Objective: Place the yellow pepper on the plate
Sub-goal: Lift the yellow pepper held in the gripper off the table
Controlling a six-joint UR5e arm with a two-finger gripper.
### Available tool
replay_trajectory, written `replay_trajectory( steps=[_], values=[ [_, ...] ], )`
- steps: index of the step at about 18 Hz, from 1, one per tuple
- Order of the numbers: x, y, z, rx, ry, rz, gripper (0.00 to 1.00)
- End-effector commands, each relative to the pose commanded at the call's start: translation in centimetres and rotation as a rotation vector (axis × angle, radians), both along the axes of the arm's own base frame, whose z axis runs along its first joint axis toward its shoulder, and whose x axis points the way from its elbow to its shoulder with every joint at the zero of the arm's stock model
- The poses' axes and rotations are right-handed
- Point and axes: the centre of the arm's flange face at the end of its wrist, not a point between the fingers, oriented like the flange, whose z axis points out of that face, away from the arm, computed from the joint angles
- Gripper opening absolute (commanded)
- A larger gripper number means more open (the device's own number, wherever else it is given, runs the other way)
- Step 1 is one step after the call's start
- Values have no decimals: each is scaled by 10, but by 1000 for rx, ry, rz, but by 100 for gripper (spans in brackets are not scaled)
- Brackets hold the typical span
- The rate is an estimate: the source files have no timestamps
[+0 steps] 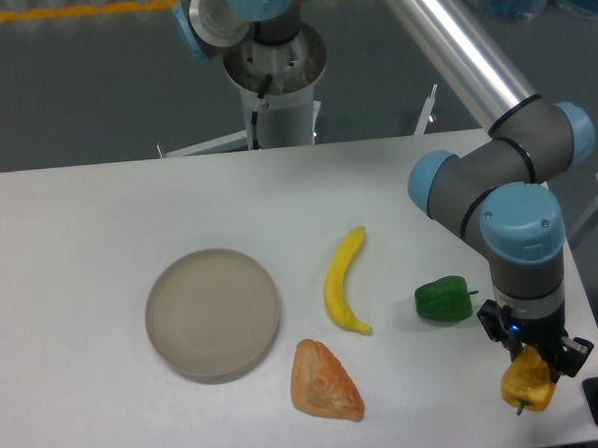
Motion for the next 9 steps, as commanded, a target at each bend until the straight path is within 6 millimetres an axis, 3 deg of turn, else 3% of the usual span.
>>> replay_trajectory(
  steps=[6, 9],
  values=[
    [2, -1, 0, -2, -2, 0, 38],
    [5, -4, 11, 4, 8, -2, 38]
  ],
)
